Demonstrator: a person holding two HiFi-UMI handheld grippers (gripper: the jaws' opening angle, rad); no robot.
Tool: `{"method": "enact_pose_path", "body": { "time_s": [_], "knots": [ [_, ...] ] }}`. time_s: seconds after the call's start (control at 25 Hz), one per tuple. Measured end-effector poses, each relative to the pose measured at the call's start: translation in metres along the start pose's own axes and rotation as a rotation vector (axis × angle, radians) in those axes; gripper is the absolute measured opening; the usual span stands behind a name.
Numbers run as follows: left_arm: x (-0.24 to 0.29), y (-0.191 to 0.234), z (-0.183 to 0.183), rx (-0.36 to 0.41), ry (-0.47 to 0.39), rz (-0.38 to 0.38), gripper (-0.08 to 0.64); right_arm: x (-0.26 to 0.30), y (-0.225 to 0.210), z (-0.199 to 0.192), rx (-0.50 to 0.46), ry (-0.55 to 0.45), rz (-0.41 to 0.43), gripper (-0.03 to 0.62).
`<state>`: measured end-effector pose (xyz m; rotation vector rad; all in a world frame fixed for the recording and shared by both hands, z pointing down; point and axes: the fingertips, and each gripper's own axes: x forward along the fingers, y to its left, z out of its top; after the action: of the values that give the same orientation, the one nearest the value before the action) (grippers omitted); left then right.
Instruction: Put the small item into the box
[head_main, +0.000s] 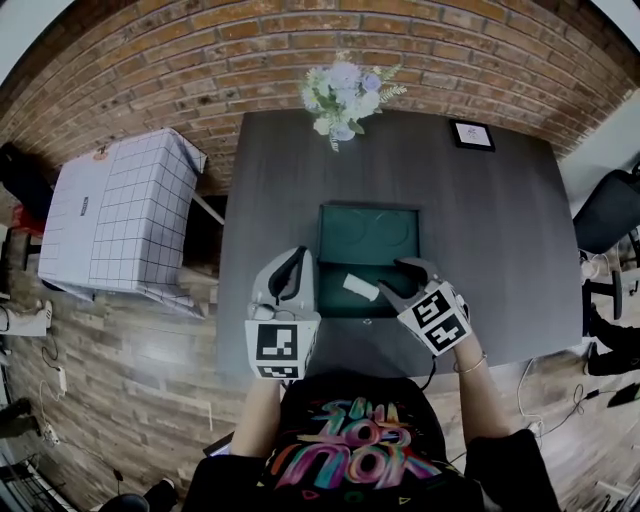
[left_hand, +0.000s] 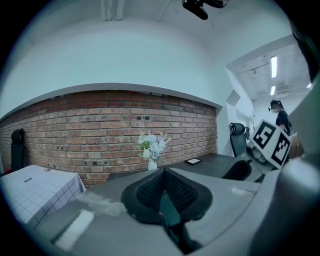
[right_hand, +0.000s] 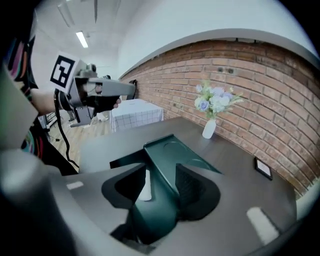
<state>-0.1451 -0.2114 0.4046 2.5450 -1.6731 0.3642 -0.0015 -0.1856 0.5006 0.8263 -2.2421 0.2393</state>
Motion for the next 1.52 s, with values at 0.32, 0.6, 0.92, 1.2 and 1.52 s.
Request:
{"method": "enact_pose_path", "body": {
  "time_s": [0.32, 0.6, 0.92, 1.2, 1.52],
  "knots": [
    [-0.004, -0.001, 0.021, 0.000, -0.044, -0.011, 0.002, -0.089, -0.043, 0.062, 0.009, -0.246, -0.189, 0.149],
    [-0.010, -0.002, 0.037, -0.029, -0.082, -0.017, 0.002, -0.153, -0.057, 0.096, 0.065, -0.514, -0.318, 0.084],
    [-0.017, -0.004, 0.051, -0.034, -0.114, -0.012, 0.002, -0.183, -0.061, 0.095, 0.152, -0.665, -0.408, 0.019],
    [-0.020, -0.005, 0.051, -0.038, -0.112, -0.008, 0.002, -0.180, -0.066, 0.079, 0.219, -0.646, -0.400, 0.002],
    [-0.021, -0.007, 0.048, -0.041, -0.108, -0.011, 0.002, -0.163, -0.065, 0.067, 0.209, -0.594, -0.393, 0.002]
  ]
}}
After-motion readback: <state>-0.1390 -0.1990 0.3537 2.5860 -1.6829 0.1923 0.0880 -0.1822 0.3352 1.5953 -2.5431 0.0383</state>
